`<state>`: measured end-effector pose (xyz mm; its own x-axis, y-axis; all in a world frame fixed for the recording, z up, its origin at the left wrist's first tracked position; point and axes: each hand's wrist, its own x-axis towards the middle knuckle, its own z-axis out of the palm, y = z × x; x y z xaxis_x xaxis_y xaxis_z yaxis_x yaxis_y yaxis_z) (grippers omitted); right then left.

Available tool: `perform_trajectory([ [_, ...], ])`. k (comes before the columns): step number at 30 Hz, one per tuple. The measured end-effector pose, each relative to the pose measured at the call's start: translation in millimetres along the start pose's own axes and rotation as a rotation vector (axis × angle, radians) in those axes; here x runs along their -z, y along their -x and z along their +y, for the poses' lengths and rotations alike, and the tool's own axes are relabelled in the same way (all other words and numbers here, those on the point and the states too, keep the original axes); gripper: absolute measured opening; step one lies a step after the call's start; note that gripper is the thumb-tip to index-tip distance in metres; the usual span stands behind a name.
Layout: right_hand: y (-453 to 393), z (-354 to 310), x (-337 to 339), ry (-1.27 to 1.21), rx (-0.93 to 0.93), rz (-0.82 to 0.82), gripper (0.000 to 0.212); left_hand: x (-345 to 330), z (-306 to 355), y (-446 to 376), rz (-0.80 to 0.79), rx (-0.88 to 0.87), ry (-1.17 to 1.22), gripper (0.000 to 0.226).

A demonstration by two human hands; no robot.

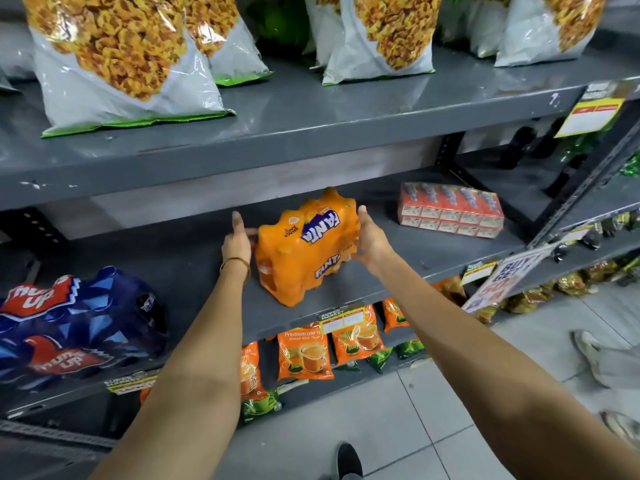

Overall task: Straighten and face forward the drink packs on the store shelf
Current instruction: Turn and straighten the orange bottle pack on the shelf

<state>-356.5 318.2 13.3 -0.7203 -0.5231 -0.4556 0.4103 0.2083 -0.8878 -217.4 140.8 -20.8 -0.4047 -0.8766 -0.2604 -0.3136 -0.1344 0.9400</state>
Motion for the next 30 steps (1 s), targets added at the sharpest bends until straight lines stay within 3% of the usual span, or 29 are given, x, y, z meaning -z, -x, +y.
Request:
perform_trajectory([
  [5, -14.4, -16.6, -23.8, 0.122, 0.026, -0.288, 0.052, 21.4, -25.0, 12.5, -0.380, 0.136, 0.005, 0.062],
  [7, -17.4, -22.9, -28.8, 0.160, 0.036, -0.330, 0.062, 26.3, -25.2, 16.7, -0.454, 0.182, -0.026, 0.056],
  [9, -19.9, -25.6, -29.9, 0.184, 0.030, -0.306, 0.089, 23.4, -18.7, 13.9, -0.389, 0.153, -0.088, 0.058],
  [12, -15.1, -22.7, -20.0, 0.418, -0.009, -0.331, 0.111, 5.6, 6.5, -3.3, -0.115, 0.030, -0.185, 0.067],
  [14, -9.9, -18.6, -9.8, 0.567, -0.079, -0.422, 0.110, -12.7, 35.4, -14.0, -0.069, -0.101, -0.327, 0.075],
  [17, -4.0, -13.6, -2.6, 0.606, -0.165, -0.484, 0.095, -47.2, 72.4, -27.8, -0.151, -0.311, -0.465, 0.070],
  [20, -1.9, -16.6, -4.5, 0.622, -0.163, -0.493, 0.085, -65.6, 79.5, -40.3, -0.279, -0.328, -0.680, 0.062],
  [23, -4.2, -25.7, -1.5, 0.687, -0.130, -0.462, 0.089, -60.8, 71.8, -46.2, -0.317, -0.259, -0.623, 0.057],
  [27, -12.7, -38.5, 21.0, 0.728, -0.127, -0.373, 0.103, -44.0, 66.0, -42.1, -0.224, -0.254, -0.431, 0.063],
  [30, -19.9, -48.2, 36.1, 0.659, -0.027, -0.214, 0.101, -22.9, 52.7, -36.7, -0.195, -0.204, -0.275, 0.070],
])
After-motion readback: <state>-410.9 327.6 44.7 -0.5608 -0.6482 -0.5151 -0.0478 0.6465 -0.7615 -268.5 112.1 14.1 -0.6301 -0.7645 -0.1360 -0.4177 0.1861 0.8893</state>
